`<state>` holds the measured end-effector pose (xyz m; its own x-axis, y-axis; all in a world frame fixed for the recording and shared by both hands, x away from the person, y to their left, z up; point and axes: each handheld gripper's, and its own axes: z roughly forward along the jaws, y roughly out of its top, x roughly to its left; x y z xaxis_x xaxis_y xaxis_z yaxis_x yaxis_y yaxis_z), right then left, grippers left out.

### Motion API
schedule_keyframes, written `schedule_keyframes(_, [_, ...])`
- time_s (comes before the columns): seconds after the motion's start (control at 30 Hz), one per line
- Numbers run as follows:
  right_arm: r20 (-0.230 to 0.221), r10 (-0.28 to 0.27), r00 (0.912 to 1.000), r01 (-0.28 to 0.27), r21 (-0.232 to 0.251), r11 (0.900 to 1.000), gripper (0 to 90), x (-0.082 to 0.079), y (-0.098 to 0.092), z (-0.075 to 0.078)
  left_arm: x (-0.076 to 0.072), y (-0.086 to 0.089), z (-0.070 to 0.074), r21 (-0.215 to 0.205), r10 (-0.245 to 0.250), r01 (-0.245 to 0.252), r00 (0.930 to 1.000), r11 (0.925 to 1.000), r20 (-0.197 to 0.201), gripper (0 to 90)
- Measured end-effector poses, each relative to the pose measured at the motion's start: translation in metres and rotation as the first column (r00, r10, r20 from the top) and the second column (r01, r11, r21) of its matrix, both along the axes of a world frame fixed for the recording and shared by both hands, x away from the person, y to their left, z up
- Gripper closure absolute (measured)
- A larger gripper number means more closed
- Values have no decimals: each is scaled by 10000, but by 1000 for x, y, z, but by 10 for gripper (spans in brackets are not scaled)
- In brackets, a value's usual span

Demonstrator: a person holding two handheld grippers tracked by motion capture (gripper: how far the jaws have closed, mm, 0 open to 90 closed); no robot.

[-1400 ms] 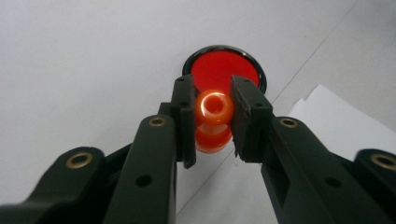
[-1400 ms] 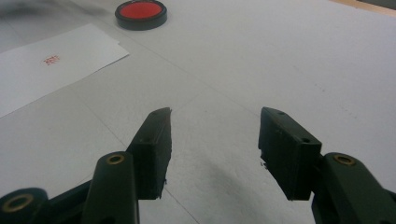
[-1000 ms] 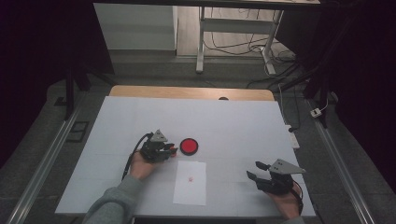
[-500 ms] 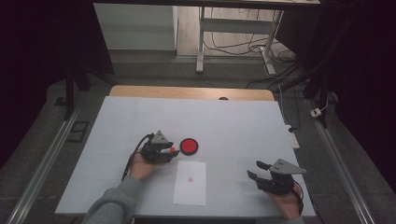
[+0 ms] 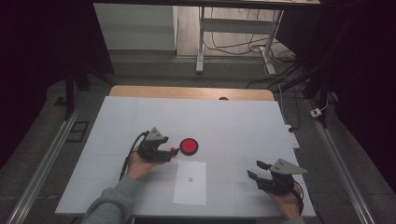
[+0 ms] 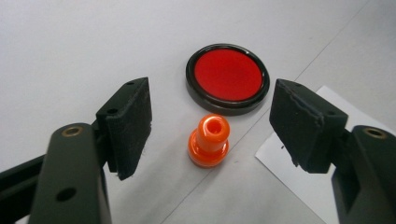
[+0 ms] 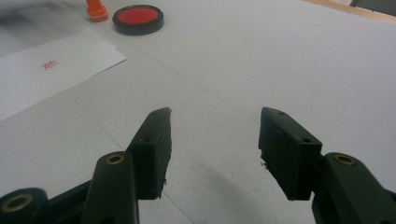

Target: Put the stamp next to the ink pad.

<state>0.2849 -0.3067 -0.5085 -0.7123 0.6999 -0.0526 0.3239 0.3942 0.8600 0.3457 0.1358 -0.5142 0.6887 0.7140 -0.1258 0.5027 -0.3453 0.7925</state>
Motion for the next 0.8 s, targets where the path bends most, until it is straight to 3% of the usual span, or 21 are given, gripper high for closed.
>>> schedule_keyframes(0.23, [65, 94, 9999, -95, 215, 9997, 434, 0, 0, 1, -8, 7, 9, -282, -118, 115, 9999, 9995, -87, 285])
schedule_keyframes(0.4, [78, 222, 9997, -224, 276, 9994, 435, 1, 0, 0, -15, 11, 13, -190, -262, 260, 9996, 9995, -139, 280])
schedule_keyframes(0.53, [103, 357, 9993, -359, 269, 9990, 434, 2, 1, -1, -22, 13, 17, -171, -330, 330, 9994, 9993, 38, 280])
schedule_keyframes(0.8, [154, 410, 9990, -413, 204, 9989, 433, 1, 1, -1, -45, 21, 19, 6, -644, 644, 9977, 9979, 209, 280])
